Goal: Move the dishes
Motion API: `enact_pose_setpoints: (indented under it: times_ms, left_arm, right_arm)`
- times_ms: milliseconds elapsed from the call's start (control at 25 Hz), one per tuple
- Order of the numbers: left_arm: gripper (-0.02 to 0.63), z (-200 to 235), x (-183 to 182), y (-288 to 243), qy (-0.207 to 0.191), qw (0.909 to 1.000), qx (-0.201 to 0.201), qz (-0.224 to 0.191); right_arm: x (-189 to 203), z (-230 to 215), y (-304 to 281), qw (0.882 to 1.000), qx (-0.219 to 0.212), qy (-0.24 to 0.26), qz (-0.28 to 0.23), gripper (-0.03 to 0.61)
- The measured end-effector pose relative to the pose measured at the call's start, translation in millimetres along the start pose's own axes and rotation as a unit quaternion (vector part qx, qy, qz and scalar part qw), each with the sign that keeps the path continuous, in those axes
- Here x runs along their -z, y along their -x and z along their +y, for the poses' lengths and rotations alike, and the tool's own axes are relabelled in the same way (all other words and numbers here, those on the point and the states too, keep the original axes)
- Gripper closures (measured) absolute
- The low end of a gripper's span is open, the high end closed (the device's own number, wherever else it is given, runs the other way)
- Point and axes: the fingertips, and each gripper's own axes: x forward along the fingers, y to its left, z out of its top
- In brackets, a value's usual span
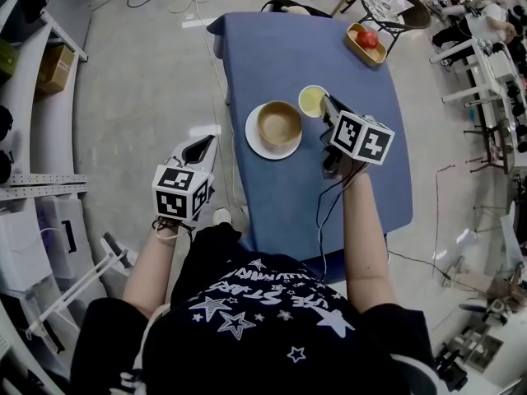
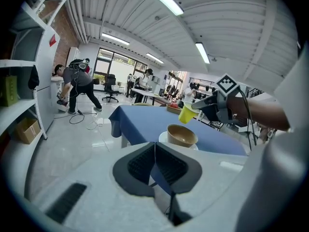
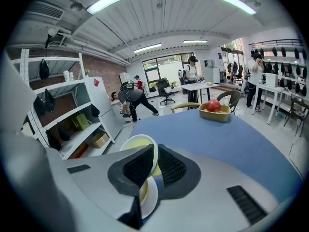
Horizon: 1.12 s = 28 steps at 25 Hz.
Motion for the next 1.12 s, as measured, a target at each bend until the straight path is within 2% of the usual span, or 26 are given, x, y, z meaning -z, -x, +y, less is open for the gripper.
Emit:
enact_pose_setpoints:
  times_ms: [120,280,760,960,1120]
  left_arm:
    - [0.592,0,2,-3,0.005,1.0000,0.000,0.005]
    - [0.592,3,7,-6,0.011,0.9999,-0.001,0.012]
    - [0.592,13,18,-9,0.019,0.9994,-0.009,0.027]
    - [0.592,9,19,-11,0.016,0.9994,-0.002,0.030]
    - [0.592,6,19,-12,0.013,0.9994,0.003,0.032]
  right_arm:
    - [4,-18,-15,1.000,0.016,-0.009,0.009,0.548]
    - [16,-30,-38,0.999,0.017,-0.030,0.021,0.548]
    - [29,-31,-68,0.997,0.006,-0.062,0.041,0.548]
    - [30,-25,-69,0.998,0.004,-0.042,0.038,0.545]
    - [29,-20,-67,0.999,-0.001,-0.020,0.039,0.494]
